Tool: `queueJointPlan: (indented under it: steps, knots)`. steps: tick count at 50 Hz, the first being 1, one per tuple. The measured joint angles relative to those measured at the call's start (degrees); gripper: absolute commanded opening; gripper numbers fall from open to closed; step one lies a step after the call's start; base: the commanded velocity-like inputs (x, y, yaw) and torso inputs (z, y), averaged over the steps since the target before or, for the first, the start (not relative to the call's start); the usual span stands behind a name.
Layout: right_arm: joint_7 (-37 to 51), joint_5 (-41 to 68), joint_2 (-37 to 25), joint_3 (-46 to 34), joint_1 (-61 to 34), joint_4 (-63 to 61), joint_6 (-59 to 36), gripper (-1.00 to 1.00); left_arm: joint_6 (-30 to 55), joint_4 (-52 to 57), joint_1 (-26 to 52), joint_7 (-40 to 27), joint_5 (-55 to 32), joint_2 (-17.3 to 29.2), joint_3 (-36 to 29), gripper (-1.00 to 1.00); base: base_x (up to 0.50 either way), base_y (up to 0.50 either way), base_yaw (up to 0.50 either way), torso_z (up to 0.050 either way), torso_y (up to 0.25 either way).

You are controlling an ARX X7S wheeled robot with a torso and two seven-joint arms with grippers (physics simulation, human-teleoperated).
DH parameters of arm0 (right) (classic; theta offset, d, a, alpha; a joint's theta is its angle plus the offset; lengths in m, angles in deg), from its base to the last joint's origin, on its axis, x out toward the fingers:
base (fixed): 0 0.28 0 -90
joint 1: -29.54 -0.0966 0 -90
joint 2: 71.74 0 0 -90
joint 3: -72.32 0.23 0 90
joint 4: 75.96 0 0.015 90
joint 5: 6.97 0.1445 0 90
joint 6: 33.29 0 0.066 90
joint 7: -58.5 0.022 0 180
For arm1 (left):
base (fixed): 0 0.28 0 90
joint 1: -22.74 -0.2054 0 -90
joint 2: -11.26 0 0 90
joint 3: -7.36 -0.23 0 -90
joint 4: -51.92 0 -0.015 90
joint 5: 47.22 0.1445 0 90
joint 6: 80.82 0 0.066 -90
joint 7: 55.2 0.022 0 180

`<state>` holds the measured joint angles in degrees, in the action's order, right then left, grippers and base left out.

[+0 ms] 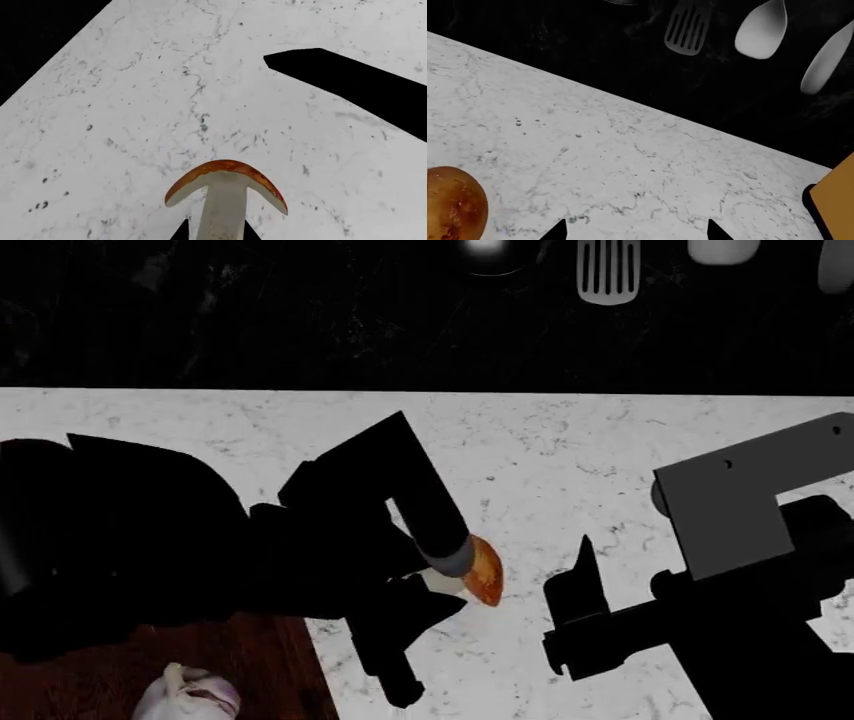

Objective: Clear the non-vegetable object off the cutting board and place the vegetables onto it.

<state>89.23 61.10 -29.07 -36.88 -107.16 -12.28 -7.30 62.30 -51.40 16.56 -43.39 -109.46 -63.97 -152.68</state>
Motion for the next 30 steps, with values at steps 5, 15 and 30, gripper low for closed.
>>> queueJointPlan:
  steps: [5, 15, 30]
  knots:
    - [0.23, 0.23, 0.07, -0.05, -0.27, -0.13, -0.14, 1.0, 2.03, 3.06, 1.7, -1.46, -2.25, 1.41, 1.48, -1.0, 0.0, 0.0, 0.0, 0.0, 0.0]
    - [-0.06, -0.16, 0.71, -0.69, -1.53, 0.42, -0.19, 1.0, 7.56, 11.59, 4.83, -6.66, -9.62, 5.91, 5.37, -1.0, 0.0, 0.0, 0.0, 0.0, 0.0]
    - [0.58, 1.15, 1.84, -1.43, -6.04, 0.91, -2.5, 1.0, 14.03, 22.49, 9.49, -14.77, -22.96, 15.92, 12.45, -1.0, 0.0, 0.0, 0.0, 0.0, 0.0]
